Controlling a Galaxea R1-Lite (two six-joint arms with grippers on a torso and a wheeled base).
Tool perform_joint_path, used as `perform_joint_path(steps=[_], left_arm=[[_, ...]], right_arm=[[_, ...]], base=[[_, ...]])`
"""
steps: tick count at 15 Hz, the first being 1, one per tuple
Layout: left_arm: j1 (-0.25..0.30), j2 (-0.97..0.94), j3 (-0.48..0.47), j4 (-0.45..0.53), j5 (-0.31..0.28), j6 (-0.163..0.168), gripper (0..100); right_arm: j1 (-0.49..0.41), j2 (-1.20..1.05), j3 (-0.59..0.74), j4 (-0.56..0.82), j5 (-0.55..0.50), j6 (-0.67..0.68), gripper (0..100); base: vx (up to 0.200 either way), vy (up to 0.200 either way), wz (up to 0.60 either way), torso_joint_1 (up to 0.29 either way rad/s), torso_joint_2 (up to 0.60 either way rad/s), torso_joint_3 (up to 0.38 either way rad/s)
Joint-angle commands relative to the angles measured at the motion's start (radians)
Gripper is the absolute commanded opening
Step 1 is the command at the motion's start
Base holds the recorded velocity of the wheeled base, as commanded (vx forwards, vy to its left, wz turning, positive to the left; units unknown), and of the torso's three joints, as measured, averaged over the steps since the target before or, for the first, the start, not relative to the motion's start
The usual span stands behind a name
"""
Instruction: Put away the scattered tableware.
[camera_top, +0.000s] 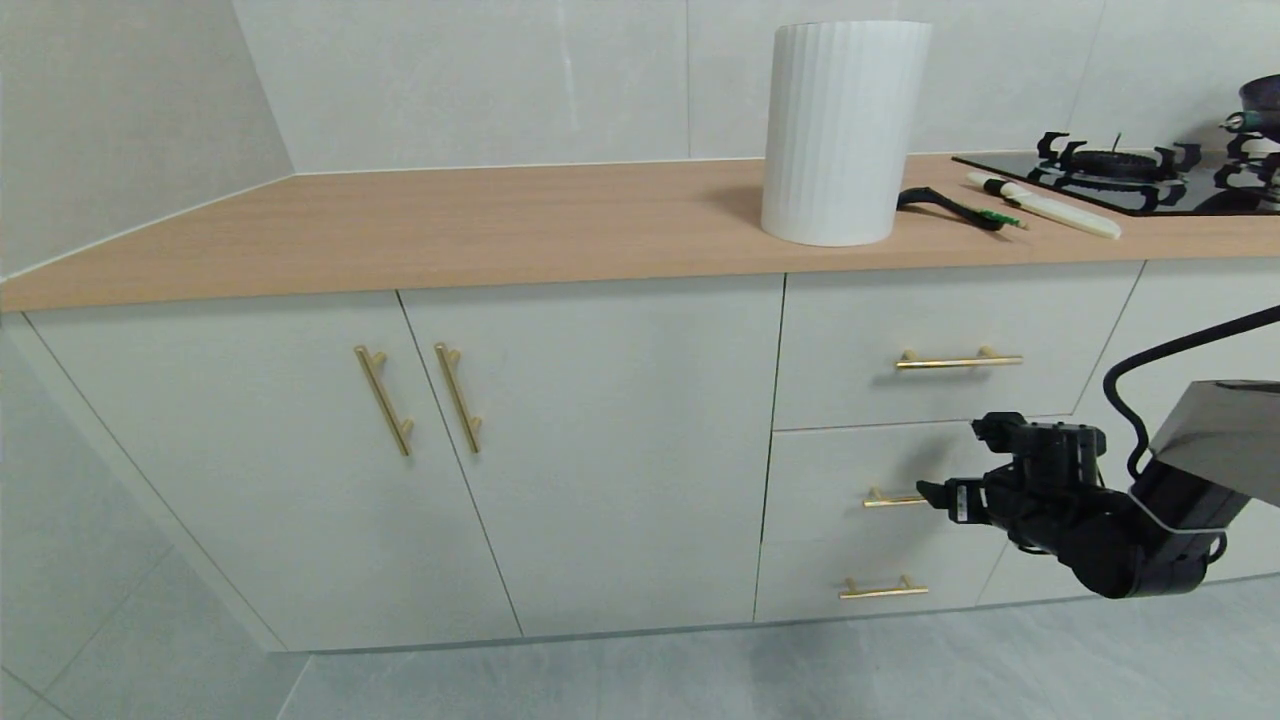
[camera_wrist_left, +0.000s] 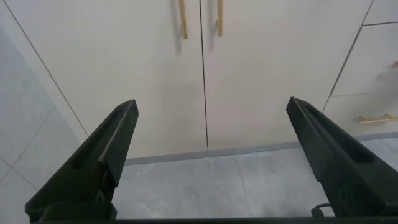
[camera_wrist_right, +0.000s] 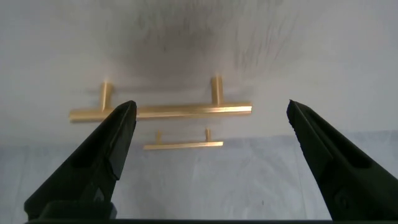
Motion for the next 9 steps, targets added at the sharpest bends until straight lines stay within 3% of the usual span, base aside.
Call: perform_joint_path(steps=[1, 9], left_arm=[[0.000, 0.001, 0.000, 0.000, 0.000, 0.000, 100], [0.000, 0.001, 0.000, 0.000, 0.000, 0.000, 100]], right_arm=[[0.005, 0.042, -0.016, -0.004, -0.015, 0.002, 100], [0.015, 0.129, -0.121, -0.008, -0.081, 0.008, 100]], base=[[0.000, 0.000, 0.00, 0.000, 0.00, 0.000], [0.000, 0.000, 0.00, 0.000, 0.00, 0.000]])
